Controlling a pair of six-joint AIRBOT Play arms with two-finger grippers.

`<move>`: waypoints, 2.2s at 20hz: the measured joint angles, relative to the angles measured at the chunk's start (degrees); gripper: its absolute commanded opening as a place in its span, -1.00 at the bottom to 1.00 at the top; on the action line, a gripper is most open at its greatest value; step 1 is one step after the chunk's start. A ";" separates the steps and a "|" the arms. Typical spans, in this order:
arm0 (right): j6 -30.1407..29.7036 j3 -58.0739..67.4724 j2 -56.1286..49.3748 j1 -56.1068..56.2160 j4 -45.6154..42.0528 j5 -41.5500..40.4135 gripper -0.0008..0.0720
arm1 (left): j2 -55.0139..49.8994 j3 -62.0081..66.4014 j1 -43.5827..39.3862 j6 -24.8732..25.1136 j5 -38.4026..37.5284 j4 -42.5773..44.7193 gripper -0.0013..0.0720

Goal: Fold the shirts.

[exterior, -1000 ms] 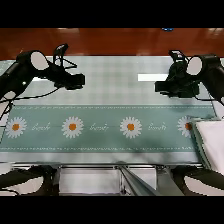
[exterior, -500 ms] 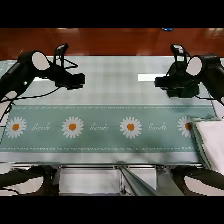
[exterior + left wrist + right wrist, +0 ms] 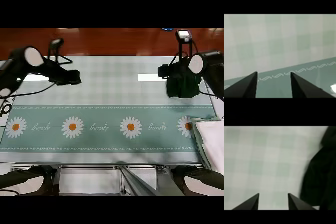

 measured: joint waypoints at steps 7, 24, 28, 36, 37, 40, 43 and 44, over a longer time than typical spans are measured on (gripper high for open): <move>0.44 3.61 -3.28 -14.86 -6.05 3.17 0.17 | 14.86 -7.61 3.04 0.94 0.50 1.40 0.42; -14.56 11.45 -12.22 -22.99 12.37 5.33 -0.90 | 22.32 -18.23 11.54 -2.67 13.53 3.54 0.42; -18.49 17.42 -0.96 -22.99 20.48 6.67 -0.90 | 30.40 -18.32 15.10 -3.21 11.85 2.97 0.42; -21.62 32.26 12.22 -22.03 36.11 10.71 -0.90 | 44.74 -25.62 16.28 -3.61 6.51 -0.68 0.42; -22.25 33.27 13.27 -20.46 37.99 11.32 -0.90 | 45.90 -26.77 16.33 -3.61 6.23 -1.60 0.42; -23.10 34.82 15.43 -12.26 39.85 12.28 -0.90 | 48.30 -29.46 16.33 -3.61 5.68 -3.34 0.42; -21.75 35.43 15.61 0.09 36.41 13.09 -0.90 | 49.27 -30.58 16.33 -3.41 4.81 -4.04 0.42; -20.94 35.54 15.12 4.15 34.60 13.49 -0.90 | 49.42 -30.80 16.33 -3.15 4.74 -4.24 0.42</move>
